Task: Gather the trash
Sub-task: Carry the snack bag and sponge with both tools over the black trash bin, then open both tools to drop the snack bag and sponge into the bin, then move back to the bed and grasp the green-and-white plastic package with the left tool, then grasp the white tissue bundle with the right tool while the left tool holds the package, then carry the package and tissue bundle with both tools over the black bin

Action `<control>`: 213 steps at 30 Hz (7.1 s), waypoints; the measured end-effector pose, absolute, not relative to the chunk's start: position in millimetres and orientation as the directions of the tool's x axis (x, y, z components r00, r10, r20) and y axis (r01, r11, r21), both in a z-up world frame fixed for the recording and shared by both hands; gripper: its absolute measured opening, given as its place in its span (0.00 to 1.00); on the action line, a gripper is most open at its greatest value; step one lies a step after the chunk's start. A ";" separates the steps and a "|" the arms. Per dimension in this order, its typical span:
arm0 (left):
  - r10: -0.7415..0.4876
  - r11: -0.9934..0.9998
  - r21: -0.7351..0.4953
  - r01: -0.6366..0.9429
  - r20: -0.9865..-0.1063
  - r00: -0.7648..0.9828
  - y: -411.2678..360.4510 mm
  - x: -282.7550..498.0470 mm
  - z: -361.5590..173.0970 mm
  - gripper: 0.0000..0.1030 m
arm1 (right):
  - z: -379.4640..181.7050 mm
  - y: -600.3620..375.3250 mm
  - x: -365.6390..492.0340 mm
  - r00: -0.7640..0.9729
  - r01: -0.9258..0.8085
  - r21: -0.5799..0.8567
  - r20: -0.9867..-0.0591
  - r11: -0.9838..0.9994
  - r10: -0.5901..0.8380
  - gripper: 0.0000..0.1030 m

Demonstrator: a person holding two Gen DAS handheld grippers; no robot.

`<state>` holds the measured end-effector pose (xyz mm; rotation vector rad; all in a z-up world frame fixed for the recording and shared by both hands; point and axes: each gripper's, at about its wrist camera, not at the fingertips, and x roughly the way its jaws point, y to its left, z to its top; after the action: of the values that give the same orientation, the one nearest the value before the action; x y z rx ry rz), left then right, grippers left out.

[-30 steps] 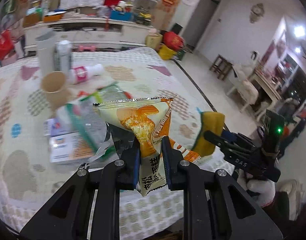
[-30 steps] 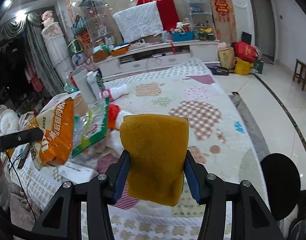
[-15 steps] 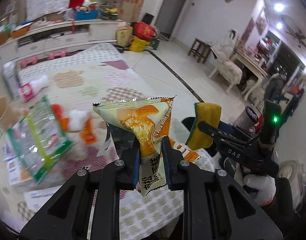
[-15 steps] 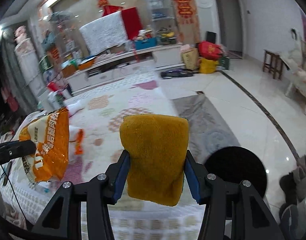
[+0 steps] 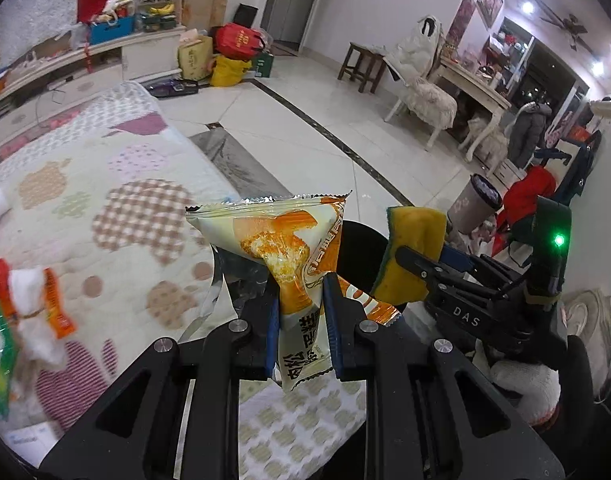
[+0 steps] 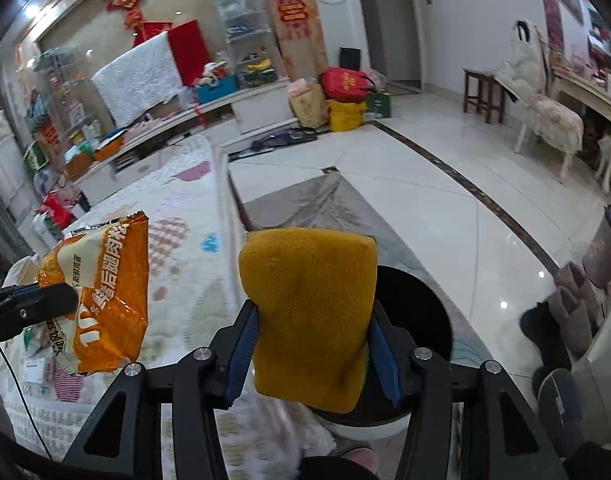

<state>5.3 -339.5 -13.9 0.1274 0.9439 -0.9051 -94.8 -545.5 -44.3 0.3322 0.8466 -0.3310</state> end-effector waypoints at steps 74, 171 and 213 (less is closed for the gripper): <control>-0.415 0.908 -0.299 0.293 -0.731 0.541 -70.2 48.1 -41.1 0.55 | -52.1 -334.9 25.5 0.619 0.026 0.240 -0.766 0.971 0.173 0.69; -0.580 0.814 -0.467 0.346 -0.691 0.431 -5.1 42.6 -50.0 0.03 | -59.4 -276.8 59.6 0.566 -0.178 0.353 -0.727 0.919 0.389 0.28; -0.623 0.712 -0.312 0.629 -0.694 0.361 -195.5 38.5 -11.7 0.03 | -36.8 -409.8 -13.1 0.669 0.053 0.300 -0.719 0.952 0.190 0.29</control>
<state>38.5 -195.5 -11.7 0.0080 0.8902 -0.8069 -13.2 -409.8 -36.8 0.3095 0.8383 0.0787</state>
